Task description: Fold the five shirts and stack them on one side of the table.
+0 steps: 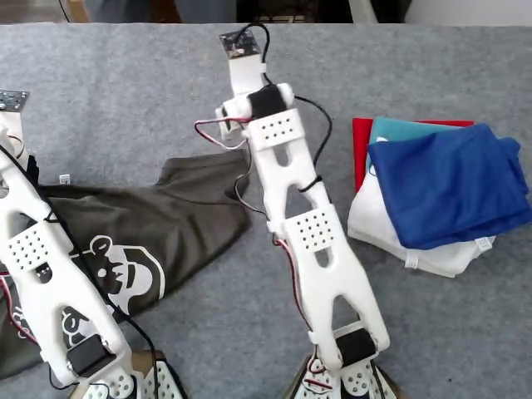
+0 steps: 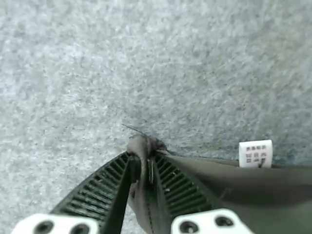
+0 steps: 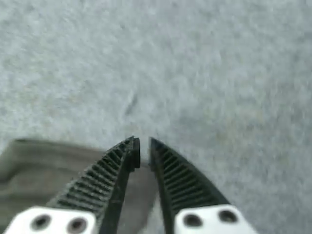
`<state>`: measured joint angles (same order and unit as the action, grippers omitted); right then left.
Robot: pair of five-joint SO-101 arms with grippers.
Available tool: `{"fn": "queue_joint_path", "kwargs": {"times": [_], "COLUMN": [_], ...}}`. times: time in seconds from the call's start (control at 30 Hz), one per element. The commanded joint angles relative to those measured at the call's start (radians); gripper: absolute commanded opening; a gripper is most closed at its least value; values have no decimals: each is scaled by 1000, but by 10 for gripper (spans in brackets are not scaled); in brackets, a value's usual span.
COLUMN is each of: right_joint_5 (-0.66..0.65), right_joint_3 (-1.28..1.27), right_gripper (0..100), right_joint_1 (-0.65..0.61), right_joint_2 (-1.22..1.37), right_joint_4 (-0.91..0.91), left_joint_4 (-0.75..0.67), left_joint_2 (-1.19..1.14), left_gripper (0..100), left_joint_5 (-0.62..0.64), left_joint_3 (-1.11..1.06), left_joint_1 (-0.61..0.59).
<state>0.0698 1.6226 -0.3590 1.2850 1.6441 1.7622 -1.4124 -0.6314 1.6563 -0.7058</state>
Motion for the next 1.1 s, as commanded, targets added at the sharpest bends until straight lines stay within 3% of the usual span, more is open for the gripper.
{"fn": "queue_joint_path", "kwargs": {"times": [0.0,0.07,0.33,1.07], "right_joint_5": [-5,-2,5,5], "right_joint_3": [36,36,38,38], "right_gripper": [274,315,208,205], "right_joint_1": [18,12,-20,-77], "right_joint_2": [-61,-38,68,159], "right_joint_4": [97,110,52,51], "left_joint_4": [-3,-3,-3,-3], "left_joint_2": [-6,-6,-6,-6], "left_gripper": [28,28,28,28], "left_joint_5": [6,6,6,8], "left_joint_3": [10,10,10,10], "left_joint_1": [1,1,-1,-1]}}
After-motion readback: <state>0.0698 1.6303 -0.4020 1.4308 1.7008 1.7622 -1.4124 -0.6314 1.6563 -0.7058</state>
